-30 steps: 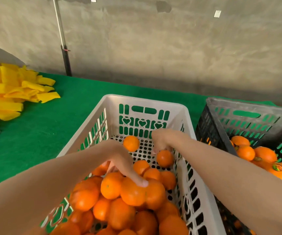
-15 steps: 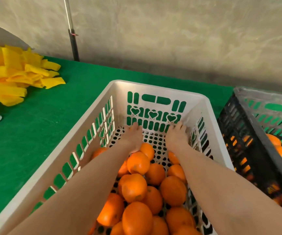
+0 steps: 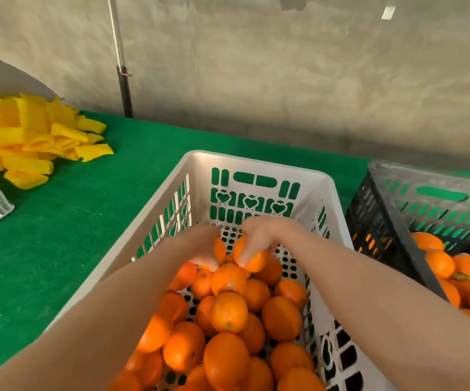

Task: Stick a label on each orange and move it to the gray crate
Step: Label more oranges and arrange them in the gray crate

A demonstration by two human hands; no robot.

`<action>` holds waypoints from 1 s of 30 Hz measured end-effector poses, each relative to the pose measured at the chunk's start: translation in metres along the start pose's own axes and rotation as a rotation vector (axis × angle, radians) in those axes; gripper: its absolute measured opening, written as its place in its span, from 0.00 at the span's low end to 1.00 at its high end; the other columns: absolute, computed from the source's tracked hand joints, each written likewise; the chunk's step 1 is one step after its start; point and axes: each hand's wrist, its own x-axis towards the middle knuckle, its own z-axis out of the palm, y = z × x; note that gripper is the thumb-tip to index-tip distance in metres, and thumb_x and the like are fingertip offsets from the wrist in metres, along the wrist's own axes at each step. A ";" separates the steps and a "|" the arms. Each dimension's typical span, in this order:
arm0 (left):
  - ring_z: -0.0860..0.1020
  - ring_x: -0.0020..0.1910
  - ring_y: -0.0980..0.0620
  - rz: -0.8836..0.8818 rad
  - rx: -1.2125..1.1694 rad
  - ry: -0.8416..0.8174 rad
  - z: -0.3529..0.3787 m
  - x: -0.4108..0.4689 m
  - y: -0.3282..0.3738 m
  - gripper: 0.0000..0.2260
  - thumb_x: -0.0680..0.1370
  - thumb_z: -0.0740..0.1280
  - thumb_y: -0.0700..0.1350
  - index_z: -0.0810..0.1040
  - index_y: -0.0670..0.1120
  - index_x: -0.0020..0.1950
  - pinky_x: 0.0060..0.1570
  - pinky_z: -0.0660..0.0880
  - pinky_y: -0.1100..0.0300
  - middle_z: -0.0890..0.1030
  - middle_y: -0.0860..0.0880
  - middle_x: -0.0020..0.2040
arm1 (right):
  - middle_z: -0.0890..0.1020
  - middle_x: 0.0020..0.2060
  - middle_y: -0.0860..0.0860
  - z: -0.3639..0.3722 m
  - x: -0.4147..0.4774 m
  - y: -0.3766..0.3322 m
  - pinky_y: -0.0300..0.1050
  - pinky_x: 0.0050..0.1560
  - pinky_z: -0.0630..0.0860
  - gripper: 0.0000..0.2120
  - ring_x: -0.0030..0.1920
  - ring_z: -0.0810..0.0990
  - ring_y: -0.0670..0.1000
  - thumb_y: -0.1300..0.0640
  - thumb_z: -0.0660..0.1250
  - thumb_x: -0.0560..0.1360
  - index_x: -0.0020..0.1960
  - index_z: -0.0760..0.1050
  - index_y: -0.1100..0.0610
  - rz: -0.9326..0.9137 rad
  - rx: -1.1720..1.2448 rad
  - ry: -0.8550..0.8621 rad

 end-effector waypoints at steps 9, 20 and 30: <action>0.78 0.55 0.47 0.116 -0.176 -0.158 -0.017 -0.097 0.034 0.32 0.69 0.71 0.61 0.66 0.50 0.68 0.56 0.76 0.50 0.74 0.47 0.63 | 0.74 0.59 0.52 0.006 -0.117 -0.006 0.50 0.54 0.78 0.33 0.56 0.75 0.53 0.49 0.76 0.67 0.67 0.69 0.57 -0.190 0.023 -0.107; 0.74 0.60 0.52 0.205 -0.297 -0.026 0.007 -0.196 0.069 0.28 0.72 0.71 0.58 0.67 0.54 0.69 0.52 0.71 0.62 0.74 0.53 0.64 | 0.69 0.59 0.44 0.040 -0.240 0.009 0.39 0.49 0.72 0.30 0.57 0.71 0.47 0.56 0.75 0.68 0.66 0.66 0.46 -0.264 0.495 0.103; 0.77 0.50 0.48 0.212 -0.703 0.140 0.004 -0.247 0.123 0.10 0.82 0.57 0.37 0.77 0.44 0.56 0.56 0.74 0.51 0.79 0.43 0.53 | 0.77 0.56 0.58 0.074 -0.315 0.021 0.40 0.34 0.77 0.24 0.43 0.81 0.54 0.38 0.63 0.73 0.64 0.69 0.50 -0.230 1.217 0.098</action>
